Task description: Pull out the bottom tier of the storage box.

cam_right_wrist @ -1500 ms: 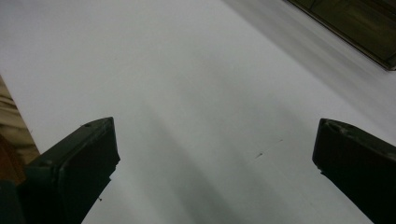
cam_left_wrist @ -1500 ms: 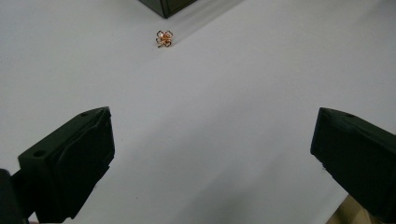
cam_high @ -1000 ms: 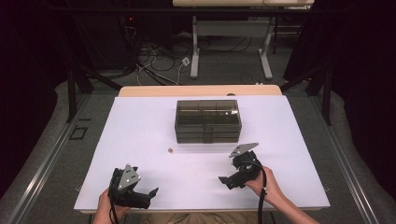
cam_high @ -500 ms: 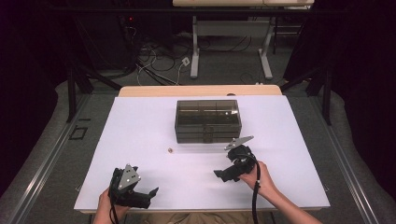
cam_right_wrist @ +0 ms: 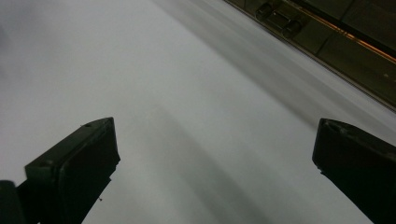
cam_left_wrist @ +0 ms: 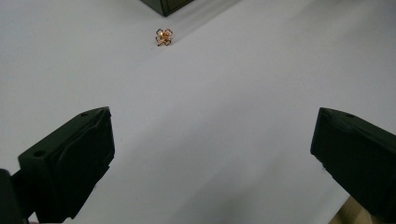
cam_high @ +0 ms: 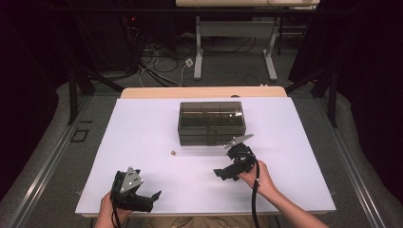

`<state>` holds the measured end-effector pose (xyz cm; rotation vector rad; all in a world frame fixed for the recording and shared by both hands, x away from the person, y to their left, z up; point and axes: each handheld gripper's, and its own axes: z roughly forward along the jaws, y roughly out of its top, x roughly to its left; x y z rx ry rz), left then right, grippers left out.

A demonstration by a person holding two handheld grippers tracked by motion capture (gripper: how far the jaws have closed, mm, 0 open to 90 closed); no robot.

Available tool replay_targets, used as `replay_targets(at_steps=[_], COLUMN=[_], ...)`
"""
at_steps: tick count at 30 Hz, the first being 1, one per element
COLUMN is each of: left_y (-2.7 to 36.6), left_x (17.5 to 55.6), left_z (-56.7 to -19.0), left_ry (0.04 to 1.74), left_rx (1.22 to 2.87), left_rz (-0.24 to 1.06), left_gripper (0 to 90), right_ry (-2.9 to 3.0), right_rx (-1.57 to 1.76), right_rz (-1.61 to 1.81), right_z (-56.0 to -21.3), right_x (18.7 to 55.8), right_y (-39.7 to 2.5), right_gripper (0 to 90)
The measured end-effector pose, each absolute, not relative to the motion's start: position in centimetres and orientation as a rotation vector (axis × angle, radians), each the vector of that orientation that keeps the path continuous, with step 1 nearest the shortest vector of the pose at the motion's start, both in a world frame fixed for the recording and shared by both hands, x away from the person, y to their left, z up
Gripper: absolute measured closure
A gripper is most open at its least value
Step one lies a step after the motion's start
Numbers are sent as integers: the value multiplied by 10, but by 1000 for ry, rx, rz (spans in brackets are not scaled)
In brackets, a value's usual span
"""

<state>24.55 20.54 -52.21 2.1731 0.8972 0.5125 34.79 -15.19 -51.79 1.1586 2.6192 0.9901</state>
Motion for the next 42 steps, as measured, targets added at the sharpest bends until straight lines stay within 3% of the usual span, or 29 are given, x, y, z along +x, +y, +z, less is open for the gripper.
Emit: replay_targets(at_steps=[31, 42], left_y=[206, 206], left_x=[246, 246], left_z=[-522, -522], left_ry=[891, 888], left_rx=[2178, 2183], left_rz=[507, 498], left_gripper=[0, 0], right_ry=[2558, 2520], right_rx=[1411, 1481], right_rz=[976, 1005], right_z=[-525, -528], right_x=[385, 395], right_y=[-131, -120], right_gripper=[21, 87])
